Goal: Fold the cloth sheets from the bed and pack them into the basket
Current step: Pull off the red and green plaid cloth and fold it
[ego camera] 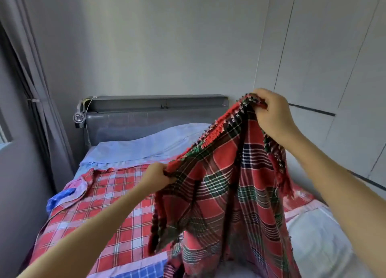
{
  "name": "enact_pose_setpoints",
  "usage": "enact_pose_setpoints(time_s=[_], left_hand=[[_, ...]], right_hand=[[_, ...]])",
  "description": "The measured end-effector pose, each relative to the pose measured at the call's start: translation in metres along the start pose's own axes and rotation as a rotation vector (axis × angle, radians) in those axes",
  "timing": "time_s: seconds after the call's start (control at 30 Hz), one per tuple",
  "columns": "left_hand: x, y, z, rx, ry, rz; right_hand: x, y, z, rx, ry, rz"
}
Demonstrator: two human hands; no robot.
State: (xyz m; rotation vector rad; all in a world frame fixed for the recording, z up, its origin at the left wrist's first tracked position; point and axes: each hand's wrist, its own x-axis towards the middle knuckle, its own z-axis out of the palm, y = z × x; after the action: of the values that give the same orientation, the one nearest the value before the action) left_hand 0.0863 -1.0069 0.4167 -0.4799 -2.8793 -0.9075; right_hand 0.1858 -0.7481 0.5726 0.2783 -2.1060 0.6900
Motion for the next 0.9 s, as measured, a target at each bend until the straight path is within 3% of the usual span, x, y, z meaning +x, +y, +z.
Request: enact_pose_setpoints(time_s=[0.1,0.27,0.43,0.5,0.6,0.63,0.7,0.8,0.83,0.9], left_hand=[[-0.002,-0.02,0.005,-0.218,0.058,-0.121],[0.025,-0.034,-0.082,-0.366,0.369,-0.08],[0.048,0.006,-0.197,-0.288,0.423,0.099],[0.047,0.033,-0.239,-0.34,0.45,0.121],[0.036,0.058,-0.294,-0.398,0.367,0.193],[0.031,0.063,-0.303,-0.285,0.294,0.207],[0.04,0.062,-0.312,0.159,0.167,0.142],[0.082,0.033,-0.274,0.654,-0.034,0.036],[0.099,0.015,-0.255,0.785,-0.07,0.012],[0.13,-0.022,-0.225,0.91,0.014,-0.029]], right_hand=[[0.011,-0.001,-0.018,0.013,0.002,0.03],[0.009,0.036,-0.034,-0.087,-0.29,0.197],[0.034,0.037,-0.048,0.305,-0.519,0.394],[0.059,0.037,-0.063,0.384,-0.609,0.358],[0.099,0.04,-0.074,0.43,-0.572,0.28],[0.108,0.044,-0.072,0.41,-0.567,0.287],[0.13,0.067,-0.05,0.214,-0.588,0.299],[0.136,0.116,0.028,-0.335,-0.721,0.296],[0.131,0.134,0.06,-0.491,-0.769,0.301],[0.125,0.162,0.124,-0.706,-0.815,0.255]])
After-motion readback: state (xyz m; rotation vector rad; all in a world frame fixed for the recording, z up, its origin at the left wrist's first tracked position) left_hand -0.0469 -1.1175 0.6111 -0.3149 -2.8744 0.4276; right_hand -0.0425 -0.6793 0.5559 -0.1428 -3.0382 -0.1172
